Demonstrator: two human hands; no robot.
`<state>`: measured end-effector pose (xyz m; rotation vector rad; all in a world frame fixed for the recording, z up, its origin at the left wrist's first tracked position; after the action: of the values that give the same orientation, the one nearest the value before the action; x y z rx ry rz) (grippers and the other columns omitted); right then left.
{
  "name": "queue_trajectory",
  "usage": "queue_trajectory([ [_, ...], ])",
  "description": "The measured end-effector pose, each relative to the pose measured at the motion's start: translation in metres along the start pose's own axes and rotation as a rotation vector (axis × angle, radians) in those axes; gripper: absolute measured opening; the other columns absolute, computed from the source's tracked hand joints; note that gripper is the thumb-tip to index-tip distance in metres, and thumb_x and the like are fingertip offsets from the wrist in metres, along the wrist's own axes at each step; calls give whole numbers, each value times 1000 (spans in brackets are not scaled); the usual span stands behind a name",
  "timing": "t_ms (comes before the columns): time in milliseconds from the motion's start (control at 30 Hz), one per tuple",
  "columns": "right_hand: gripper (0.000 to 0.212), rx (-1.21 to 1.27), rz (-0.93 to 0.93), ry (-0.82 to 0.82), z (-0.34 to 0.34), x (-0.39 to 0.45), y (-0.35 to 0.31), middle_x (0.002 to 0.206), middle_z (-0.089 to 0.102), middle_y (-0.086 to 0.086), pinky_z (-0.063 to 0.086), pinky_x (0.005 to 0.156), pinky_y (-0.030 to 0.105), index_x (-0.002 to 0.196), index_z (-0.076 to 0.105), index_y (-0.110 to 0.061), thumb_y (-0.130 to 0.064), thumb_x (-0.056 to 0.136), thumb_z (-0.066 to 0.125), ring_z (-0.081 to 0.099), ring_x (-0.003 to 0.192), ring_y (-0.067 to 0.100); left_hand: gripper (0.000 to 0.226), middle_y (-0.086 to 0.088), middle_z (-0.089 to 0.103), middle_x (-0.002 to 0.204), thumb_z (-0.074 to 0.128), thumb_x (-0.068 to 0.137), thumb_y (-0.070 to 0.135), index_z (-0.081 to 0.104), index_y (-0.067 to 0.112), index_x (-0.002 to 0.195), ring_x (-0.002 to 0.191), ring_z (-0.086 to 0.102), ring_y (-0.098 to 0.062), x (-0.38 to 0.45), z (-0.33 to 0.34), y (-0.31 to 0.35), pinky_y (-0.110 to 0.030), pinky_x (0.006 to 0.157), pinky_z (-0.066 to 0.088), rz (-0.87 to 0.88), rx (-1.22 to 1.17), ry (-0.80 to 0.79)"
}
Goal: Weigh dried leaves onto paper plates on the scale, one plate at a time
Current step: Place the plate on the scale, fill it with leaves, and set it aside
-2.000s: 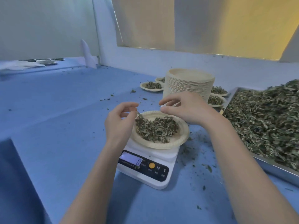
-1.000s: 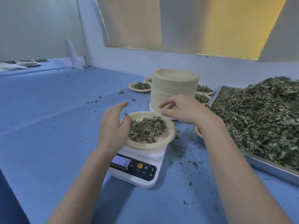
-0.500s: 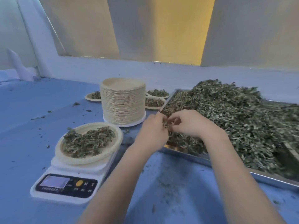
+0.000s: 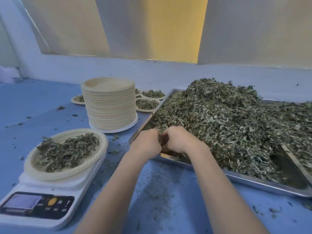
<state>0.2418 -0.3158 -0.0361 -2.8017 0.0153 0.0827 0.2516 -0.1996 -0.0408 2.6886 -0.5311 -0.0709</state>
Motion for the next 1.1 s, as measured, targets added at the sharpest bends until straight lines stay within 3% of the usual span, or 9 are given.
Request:
queue_trajectory([
  [167, 22, 355, -16, 186, -25, -13, 6, 91, 67, -2, 46, 43, 12, 102, 71, -23, -11, 83, 67, 64, 46, 3, 42, -6, 61, 112, 54, 83, 7, 52, 18, 124, 100, 55, -25, -3, -12, -1, -34, 79, 48, 28, -169, 73],
  [300, 20, 435, -51, 254, -33, -20, -1, 86, 70, -3, 50, 51, 11, 89, 72, -27, -9, 81, 67, 67, 51, 5, 49, 6, 61, 101, 58, 84, 9, 51, 27, 128, 84, 58, -11, -7, -22, 0, -18, 61, 45, 78, -396, 130],
  [367, 24, 468, -84, 276, -35, -24, -7, 78, 71, -2, 52, 53, 13, 80, 70, -30, -7, 80, 66, 68, 55, 7, 48, 13, 52, 85, 58, 83, 8, 52, 27, 127, 68, 59, -10, -9, -28, 1, -22, 59, 50, 97, -446, 154],
  [433, 23, 493, -121, 292, -37, -28, -16, 70, 69, -5, 47, 48, 10, 83, 72, -27, -6, 79, 66, 68, 55, 5, 50, 11, 54, 84, 57, 83, 6, 51, 25, 129, 71, 65, -19, -15, -35, -1, -35, 71, 54, 103, -464, 180],
  [600, 13, 430, -253, 355, -41, -28, -59, 55, 60, -11, 39, 48, 5, 81, 74, -24, -14, 77, 67, 55, 49, -7, 48, -3, 65, 89, 56, 79, -3, 58, 20, 121, 93, 65, -27, -39, -65, -28, -38, 87, 52, 93, -512, 298],
  [767, 12, 483, -433, 276, -29, -18, -133, 43, 54, -18, 35, 43, 4, 72, 68, -18, -10, 80, 66, 51, 44, -11, 40, 1, 63, 90, 55, 79, -1, 59, 30, 104, 84, 63, -19, -63, -108, -89, -34, 76, 51, 4, -450, 393],
  [900, 20, 421, -490, 110, -6, -5, -177, 90, 71, -1, 55, 75, 33, 102, 72, -21, -19, 82, 70, 67, 76, 12, 30, -2, 61, 79, 61, 81, 5, 63, 30, 98, 69, 59, -19, -79, -123, -139, -32, 65, 45, -80, -359, 342],
  [1033, 40, 148, -412, 3, 1, 7, -179, 117, 59, -5, 38, 79, 25, 117, 63, -38, -46, 78, 72, 54, 105, 11, 37, 8, 56, 126, 55, 84, 8, 62, 34, 109, 108, 55, -16, -87, -122, -170, -28, 80, 44, -161, -285, 324],
  [1100, 39, 188, -396, 9, -2, 7, -173, 116, 61, -4, 39, 74, 24, 114, 64, -40, -50, 78, 71, 55, 101, 10, 47, 9, 57, 126, 43, 82, -3, 64, 34, 101, 113, 53, -14, -90, -120, -176, -19, 69, 46, -167, -384, 401],
])
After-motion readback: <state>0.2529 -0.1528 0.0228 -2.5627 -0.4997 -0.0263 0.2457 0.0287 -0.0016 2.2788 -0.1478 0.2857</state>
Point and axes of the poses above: each hand's wrist, its own x-axis towards the middle knuckle, its own z-axis out of the palm, y = z × x, the point moved 1 cm from there along x, towards the middle knuckle
